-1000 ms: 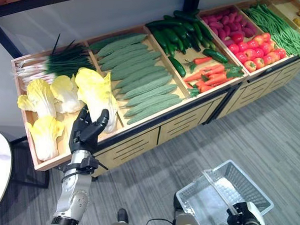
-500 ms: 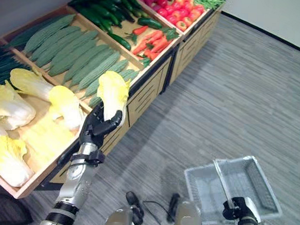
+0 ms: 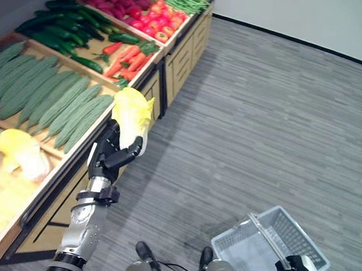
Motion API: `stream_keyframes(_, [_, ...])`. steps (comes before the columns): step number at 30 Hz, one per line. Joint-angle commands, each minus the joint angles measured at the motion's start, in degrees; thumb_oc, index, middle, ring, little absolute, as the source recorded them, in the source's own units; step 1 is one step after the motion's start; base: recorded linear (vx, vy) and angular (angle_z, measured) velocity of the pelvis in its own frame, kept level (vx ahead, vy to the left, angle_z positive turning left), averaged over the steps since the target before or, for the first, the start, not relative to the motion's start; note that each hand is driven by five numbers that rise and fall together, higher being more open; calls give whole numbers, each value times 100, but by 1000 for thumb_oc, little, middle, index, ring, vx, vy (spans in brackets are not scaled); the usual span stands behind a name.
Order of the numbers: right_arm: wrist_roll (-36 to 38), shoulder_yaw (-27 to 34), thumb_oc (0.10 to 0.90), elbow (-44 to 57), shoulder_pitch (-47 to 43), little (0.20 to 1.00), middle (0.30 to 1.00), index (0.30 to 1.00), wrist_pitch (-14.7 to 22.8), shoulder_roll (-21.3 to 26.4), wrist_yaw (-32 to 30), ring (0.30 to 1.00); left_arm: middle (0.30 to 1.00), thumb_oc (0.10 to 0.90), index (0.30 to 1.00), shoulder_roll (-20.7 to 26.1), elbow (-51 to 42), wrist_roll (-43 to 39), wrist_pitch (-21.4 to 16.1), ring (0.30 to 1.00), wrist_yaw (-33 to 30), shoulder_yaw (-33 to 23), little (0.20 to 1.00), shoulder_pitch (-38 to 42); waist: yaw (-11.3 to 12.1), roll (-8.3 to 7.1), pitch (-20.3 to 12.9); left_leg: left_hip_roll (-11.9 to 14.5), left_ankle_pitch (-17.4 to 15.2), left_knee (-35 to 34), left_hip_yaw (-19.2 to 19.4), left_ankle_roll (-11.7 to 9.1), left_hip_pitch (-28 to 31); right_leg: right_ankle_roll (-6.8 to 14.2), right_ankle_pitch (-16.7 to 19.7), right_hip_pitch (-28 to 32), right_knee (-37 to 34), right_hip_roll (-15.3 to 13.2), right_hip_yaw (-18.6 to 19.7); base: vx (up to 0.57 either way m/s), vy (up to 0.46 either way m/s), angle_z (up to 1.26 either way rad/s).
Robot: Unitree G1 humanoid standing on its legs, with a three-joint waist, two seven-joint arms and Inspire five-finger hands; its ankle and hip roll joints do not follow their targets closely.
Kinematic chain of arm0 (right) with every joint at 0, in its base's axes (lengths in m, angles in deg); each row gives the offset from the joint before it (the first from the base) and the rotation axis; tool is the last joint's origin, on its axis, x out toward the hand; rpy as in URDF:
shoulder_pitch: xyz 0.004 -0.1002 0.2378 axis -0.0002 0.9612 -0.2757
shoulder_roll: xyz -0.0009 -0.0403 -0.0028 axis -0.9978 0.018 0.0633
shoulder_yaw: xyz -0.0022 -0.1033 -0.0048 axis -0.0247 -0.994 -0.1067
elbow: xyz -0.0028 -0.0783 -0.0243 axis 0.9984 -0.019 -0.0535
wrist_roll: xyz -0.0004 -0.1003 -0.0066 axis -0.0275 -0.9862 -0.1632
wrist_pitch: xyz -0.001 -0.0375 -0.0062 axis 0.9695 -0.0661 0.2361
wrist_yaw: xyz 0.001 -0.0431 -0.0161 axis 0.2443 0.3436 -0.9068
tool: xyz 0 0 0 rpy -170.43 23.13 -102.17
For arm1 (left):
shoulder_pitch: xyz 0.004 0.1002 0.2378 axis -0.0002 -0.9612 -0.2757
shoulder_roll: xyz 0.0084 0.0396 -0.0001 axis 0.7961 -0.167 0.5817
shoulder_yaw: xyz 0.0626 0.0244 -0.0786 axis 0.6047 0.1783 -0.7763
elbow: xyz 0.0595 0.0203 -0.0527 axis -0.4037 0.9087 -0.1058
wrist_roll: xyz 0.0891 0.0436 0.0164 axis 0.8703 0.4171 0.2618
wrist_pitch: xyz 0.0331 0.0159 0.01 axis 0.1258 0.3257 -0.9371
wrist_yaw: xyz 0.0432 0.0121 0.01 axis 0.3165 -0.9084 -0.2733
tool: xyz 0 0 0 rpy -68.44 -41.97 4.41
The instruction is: Get the vegetables into the basket
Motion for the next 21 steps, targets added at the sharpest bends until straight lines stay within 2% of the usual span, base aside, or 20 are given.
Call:
stream_keyframes(1, [318,124,400,128,-262,300,300,300,260,583,-479,300,300,400,300,8,-651,-26,-508,300,272,-201,300,778,-14,19,107,482,-47,225,-166,-905,415,174,70,-180,125,-138,99,2,-132,-24])
stream_keyframes(2, [318,131,400,130,-258,300,300,300,261,589,-479,300,300,400,300,1,-643,-25,-511,300,274,-195,300,785,-10,30,113,496,-40,228,-170,-916,417,165,71,-171,116,-124,95,39,-301,-22])
stream_keyframes(3, [382,226,400,250,-169,300,300,300,311,636,-555,300,300,400,300,-64,-561,-59,-478,300,303,-129,300,838,-114,94,124,726,87,480,-140,-1080,376,56,-8,-60,-39,56,139,49,-303,-5])
stream_keyframes(5, [374,243,400,323,-154,300,300,300,315,690,-566,300,300,400,300,-76,-543,-72,-479,300,328,-121,300,849,-112,118,152,802,72,696,-236,-1125,321,12,-45,-24,-72,121,195,36,-205,-9])
stream_keyframes(6, [353,173,400,323,-361,300,300,300,305,911,-556,300,300,400,300,-110,-561,-62,-547,300,324,-103,300,866,119,163,245,417,-1,813,-1285,-1036,110,-26,-92,-73,-41,190,460,8,-40,-38])
stream_keyframes(7, [354,168,400,316,-370,300,300,300,308,913,-555,300,300,400,300,-111,-560,-60,-547,300,323,-107,300,869,103,163,237,410,-4,816,-1297,-1027,91,-22,-92,-84,-38,183,449,-32,-83,-114])
stream_keyframes(8, [292,70,400,417,-476,300,300,300,342,1014,-532,300,300,400,300,-150,-552,-8,-577,300,298,-117,300,810,201,118,234,73,-150,553,-2015,-796,-109,-42,58,-271,-26,178,717,-6,-71,-118])
stream_keyframes(10, [225,-38,400,613,-593,300,300,300,390,1149,-543,300,300,400,300,-154,-604,-53,-654,300,269,-197,300,747,259,94,210,81,-101,279,-2538,-773,-203,-12,135,-435,-20,211,1124,51,-51,-95])
stream_keyframes(12, [191,-115,400,740,-682,300,300,300,428,1237,-569,300,300,400,300,-158,-601,-100,-694,300,284,-215,300,743,330,98,209,63,30,74,-3006,-773,-295,-21,146,-515,5,252,1319,50,13,-59])
stream_keyframes(13, [191,-115,400,742,-680,300,300,300,426,1237,-569,300,300,400,300,-158,-601,-100,-694,300,284,-215,300,742,327,98,209,61,32,67,-3008,-773,-291,-20,141,-514,9,250,1317,35,22,-100])
stream_keyframes(17, [138,-311,400,834,-894,300,300,300,514,1365,-567,300,300,400,300,-118,-593,-118,-748,300,292,-172,300,714,441,135,244,-79,109,-132,-3797,-802,-406,-23,60,-523,136,327,1707,70,94,-41])
stream_keyframes(18, [123,-335,400,837,-926,300,300,300,521,1394,-548,300,300,400,300,-100,-601,-125,-751,300,317,-166,300,682,457,140,233,-130,52,-103,-3842,-769,-383,-14,44,-519,167,327,1771,96,193,-34])
stream_keyframes(21, [86,-352,400,890,-945,300,300,300,505,1433,-467,300,300,400,300,-74,-546,-187,-734,300,385,-54,300,698,428,136,184,-248,-50,-123,-3643,-679,-266,53,21,-502,252,214,1913,99,260,-53])
